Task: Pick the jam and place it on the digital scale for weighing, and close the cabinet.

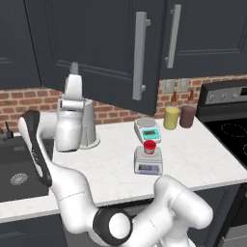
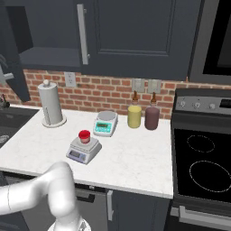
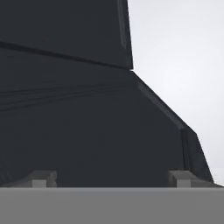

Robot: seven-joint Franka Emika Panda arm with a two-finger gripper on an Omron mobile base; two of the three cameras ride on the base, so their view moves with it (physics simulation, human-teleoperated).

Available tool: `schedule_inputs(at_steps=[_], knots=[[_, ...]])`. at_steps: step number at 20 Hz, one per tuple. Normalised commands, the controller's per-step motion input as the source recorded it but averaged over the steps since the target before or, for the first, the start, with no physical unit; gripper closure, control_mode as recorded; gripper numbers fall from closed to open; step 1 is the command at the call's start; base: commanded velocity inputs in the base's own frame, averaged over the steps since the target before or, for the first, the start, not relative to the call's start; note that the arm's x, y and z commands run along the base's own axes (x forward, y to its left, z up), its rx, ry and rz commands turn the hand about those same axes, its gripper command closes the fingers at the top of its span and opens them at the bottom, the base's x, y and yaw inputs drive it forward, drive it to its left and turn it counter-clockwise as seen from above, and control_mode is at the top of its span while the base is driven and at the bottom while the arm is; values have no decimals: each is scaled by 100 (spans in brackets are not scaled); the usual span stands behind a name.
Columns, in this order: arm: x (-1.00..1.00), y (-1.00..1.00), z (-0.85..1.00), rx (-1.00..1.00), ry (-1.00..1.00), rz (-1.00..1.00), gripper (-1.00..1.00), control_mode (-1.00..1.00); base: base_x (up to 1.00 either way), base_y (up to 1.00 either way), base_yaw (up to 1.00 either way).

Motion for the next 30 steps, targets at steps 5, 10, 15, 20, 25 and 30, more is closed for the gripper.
schedule_inputs(at_steps=[5,10,15,20,25,30], knots=[[47,-19,35,11,52,-7,-100,-100,0,0,0],[48,-33,39,10,72,-14,-100,-100,0,0,0],[67,-31,4,3,59,-16,-100,-100,0,0,0],[78,-24,-30,0,15,-13,-100,-100,0,0,0],[54,-23,-47,0,-14,-10,-100,-100,0,0,0],[12,-13,-43,-7,-36,-23,-100,-100,0,0,0]])
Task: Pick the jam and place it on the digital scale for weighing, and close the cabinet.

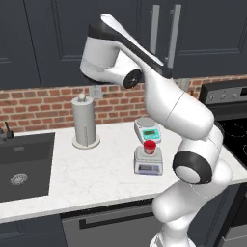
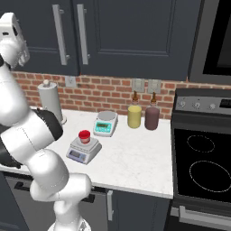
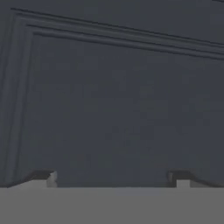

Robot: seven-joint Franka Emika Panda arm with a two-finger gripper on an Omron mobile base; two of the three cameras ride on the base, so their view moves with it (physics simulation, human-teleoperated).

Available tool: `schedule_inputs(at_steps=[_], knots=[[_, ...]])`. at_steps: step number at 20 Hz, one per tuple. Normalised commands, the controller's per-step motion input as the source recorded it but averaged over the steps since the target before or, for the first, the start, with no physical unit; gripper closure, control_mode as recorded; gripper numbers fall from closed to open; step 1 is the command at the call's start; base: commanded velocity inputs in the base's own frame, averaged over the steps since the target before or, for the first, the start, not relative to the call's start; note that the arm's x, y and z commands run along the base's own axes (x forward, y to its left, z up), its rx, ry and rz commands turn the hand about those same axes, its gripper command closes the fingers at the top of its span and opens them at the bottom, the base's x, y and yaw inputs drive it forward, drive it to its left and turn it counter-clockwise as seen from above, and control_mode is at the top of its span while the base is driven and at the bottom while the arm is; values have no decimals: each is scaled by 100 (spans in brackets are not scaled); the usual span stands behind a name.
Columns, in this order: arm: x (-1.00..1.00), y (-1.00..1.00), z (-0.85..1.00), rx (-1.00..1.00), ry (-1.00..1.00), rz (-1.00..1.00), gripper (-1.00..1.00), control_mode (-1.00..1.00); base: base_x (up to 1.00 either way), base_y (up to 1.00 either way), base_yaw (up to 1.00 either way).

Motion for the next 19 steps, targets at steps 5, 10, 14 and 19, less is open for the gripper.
schedule_inputs(at_steps=[5,10,14,19], knots=[[74,-33,-72,-2,-19,-29,-100,-100,0,0,0],[100,-32,-100,0,-1,-21,-100,-100,0,0,0],[100,-21,-85,0,-2,-12,-100,-100,0,0,0],[99,-10,-48,0,-8,-8,-100,-100,0,0,0]])
